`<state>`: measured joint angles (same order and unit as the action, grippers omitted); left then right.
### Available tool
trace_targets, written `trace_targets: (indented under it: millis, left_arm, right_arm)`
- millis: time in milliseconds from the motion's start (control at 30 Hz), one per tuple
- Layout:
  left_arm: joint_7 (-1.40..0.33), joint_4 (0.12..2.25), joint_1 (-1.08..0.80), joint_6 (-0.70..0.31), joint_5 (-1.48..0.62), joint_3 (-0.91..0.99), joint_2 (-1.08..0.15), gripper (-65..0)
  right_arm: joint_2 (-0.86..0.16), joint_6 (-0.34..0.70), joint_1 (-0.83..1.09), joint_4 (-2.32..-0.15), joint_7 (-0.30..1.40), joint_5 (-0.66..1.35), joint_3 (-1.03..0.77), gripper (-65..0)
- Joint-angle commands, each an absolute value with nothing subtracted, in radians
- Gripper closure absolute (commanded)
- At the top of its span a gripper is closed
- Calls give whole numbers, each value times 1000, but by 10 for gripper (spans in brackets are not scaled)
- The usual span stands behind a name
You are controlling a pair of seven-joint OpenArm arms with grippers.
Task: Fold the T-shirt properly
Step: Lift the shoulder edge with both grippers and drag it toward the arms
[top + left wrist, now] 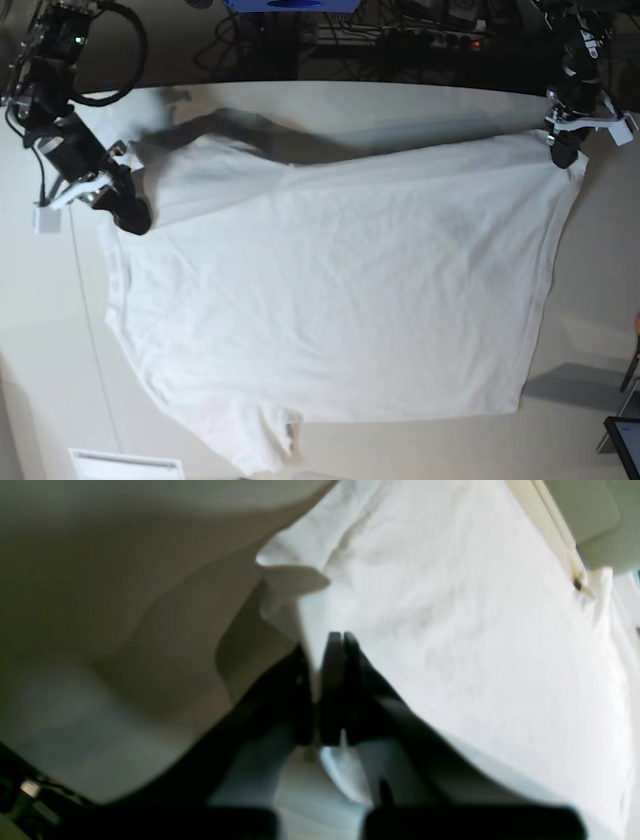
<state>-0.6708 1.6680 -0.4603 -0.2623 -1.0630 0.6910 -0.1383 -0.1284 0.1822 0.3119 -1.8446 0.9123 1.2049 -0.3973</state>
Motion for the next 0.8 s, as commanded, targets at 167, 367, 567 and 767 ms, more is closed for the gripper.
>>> trace_targets:
  millis: [167, 367, 567, 767]
  left_arm:
    - [-774, 1678, -389, -266, -1073, 797, -116, 0]
    - [-891, 1676, -311, -266, -1073, 883, -71, 0]
    - [-941, 1676, -257, -262, -1070, 923, -30, 0]
    - [-941, 1676, -226, -213, -1072, 923, -25, 0]
  right_arm:
    - [-137, 189, 278, -1779, 892, 1224, -403, -3]
    - [-156, 189, 236, -1728, 895, 1224, -401, -3]
    - [-156, 189, 211, -1687, 897, 1224, -400, -3]
    - [-170, 189, 189, -1661, 897, 1224, -395, -3]
